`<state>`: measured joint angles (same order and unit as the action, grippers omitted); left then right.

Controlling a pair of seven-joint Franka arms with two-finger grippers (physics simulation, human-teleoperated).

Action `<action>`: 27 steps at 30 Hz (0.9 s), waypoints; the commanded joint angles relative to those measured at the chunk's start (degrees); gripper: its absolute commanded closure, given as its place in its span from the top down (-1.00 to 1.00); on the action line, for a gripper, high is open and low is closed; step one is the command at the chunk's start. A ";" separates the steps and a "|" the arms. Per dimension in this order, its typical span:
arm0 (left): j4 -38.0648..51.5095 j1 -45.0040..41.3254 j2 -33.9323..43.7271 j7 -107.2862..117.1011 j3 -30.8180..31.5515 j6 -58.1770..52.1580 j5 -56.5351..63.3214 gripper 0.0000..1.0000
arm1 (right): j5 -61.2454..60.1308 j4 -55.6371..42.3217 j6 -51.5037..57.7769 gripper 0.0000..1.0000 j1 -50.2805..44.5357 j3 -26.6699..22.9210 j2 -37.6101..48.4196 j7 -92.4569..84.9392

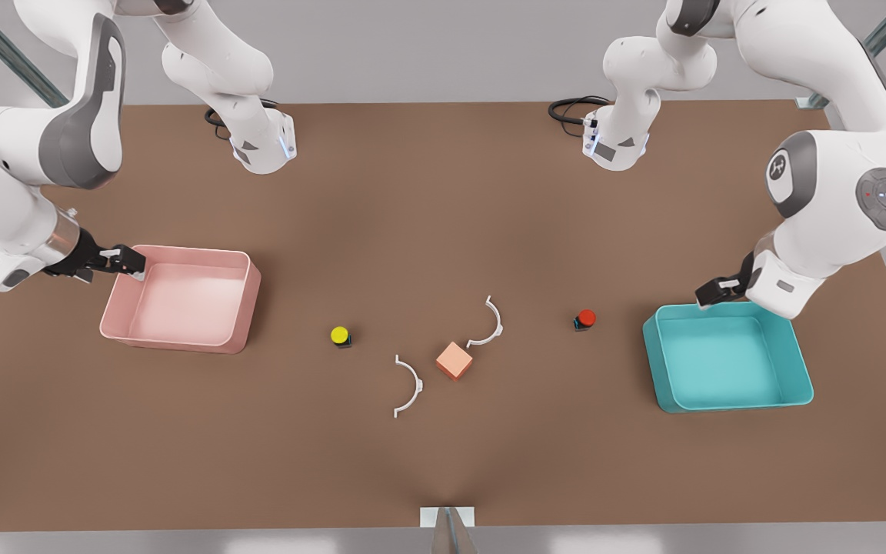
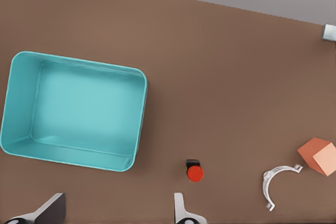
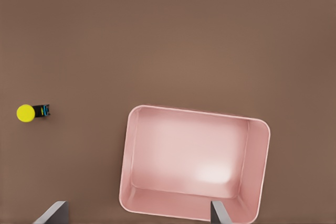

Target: Place the red button in the blue storage box with the left arm, and place the yellow button in the pink storage box with the right arm

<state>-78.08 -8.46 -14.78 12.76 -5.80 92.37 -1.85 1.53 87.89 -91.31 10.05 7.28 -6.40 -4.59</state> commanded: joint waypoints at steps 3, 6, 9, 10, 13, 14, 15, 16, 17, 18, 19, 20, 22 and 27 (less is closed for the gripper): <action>-0.41 -6.30 -2.53 -16.02 0.00 0.44 -0.08 1.00 | -0.12 0.00 -0.27 1.00 0.15 0.01 -0.28 3.09; -19.03 -12.10 -4.91 -16.46 0.09 25.39 -5.88 1.00 | -0.03 0.00 -6.51 1.00 -3.28 2.38 -4.06 5.11; -30.29 -13.95 -4.82 -17.77 0.08 39.55 -5.97 1.00 | -0.03 0.96 -9.67 1.00 -7.32 2.82 -7.13 9.68; -33.27 -14.13 -4.99 -17.86 0.09 43.85 -5.97 1.00 | -0.03 1.58 -12.40 1.00 -8.90 3.44 -9.06 11.87; -35.22 -13.69 -6.75 -19.80 0.09 46.23 -5.97 1.00 | 0.06 2.02 -17.67 1.00 -15.93 3.44 -13.29 23.74; -35.48 -13.69 -7.45 -19.80 0.09 46.50 -6.06 1.00 | 0.06 3.42 -19.43 1.00 -17.43 3.53 -13.90 24.10; -36.09 -13.69 -8.24 -19.88 0.09 46.85 -6.06 1.00 | 0.06 5.44 -21.71 1.00 -18.75 3.53 -14.08 24.80; -37.50 -13.69 -8.42 -20.06 0.09 48.78 -6.06 1.00 | 0.06 6.50 -22.95 1.00 -19.71 3.53 -14.08 26.90; -39.08 -13.69 -8.95 -20.59 0.09 50.27 -6.06 1.00 | 0.14 6.68 -23.47 1.00 -20.94 3.53 -14.87 28.84; -39.52 -13.78 -9.65 -20.67 0.09 50.36 -6.06 1.00 | 0.93 6.68 -23.65 1.00 -21.38 3.53 -15.57 29.28; -39.96 -13.78 -10.18 -20.68 0.09 50.36 -5.97 1.00 | 1.02 6.59 -23.83 1.00 -22.44 3.53 -16.27 30.33; -40.23 -13.78 -11.06 -20.68 0.09 50.36 -5.97 1.00 | 1.02 6.50 -25.41 1.00 -22.62 3.53 -17.15 31.13; -40.23 -13.87 -12.29 -20.59 0.09 51.16 -5.97 1.00 | 1.02 6.24 -26.02 1.00 -24.11 3.53 -18.30 32.09; -40.22 -13.87 -12.90 -20.50 0.09 51.16 -6.06 0.21 | 1.73 5.72 -31.64 1.00 -26.57 3.53 -22.07 34.47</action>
<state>-118.29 -22.32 -27.69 -2.53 -5.71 141.45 -7.86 3.03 93.81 -117.52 -16.37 10.81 -28.13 15.38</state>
